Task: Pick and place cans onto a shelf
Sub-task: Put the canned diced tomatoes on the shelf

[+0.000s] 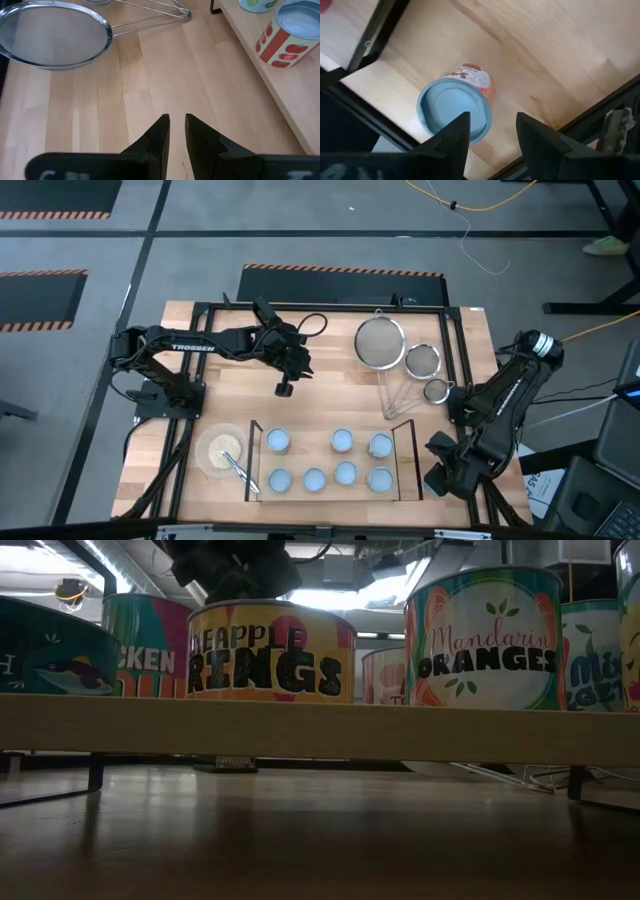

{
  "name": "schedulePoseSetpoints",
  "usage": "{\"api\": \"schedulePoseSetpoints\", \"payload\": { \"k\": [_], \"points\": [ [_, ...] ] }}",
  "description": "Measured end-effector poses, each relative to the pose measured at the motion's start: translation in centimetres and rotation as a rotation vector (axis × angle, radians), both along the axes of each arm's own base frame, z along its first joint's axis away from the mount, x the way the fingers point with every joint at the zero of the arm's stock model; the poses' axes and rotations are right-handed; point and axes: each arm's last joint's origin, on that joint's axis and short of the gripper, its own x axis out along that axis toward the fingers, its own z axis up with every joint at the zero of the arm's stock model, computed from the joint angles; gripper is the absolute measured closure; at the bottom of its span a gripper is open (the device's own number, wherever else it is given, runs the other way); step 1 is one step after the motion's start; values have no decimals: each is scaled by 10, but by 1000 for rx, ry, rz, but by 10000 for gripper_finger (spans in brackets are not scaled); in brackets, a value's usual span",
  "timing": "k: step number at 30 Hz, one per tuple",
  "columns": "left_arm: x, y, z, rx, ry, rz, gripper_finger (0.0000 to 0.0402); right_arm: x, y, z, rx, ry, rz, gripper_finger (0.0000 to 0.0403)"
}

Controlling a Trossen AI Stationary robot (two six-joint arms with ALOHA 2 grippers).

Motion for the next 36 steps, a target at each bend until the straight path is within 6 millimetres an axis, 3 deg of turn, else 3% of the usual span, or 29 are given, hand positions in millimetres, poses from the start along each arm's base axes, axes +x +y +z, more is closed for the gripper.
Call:
{"api": "schedulePoseSetpoints", "payload": {
  "k": [26, 30, 36],
  "points": [
    [0, 0, 0, 0, 0, -1, 347, 8, 14, -29, -90, 58, 5, 242],
    [0, 0, 0, 0, 0, 0, 347, 9, 15, -29, -84, 53, 5, 271],
    [0, 0, 0, 0, 1, -1, 347, 9, 15, -29, -82, 52, 6, 350]
  ]
}}
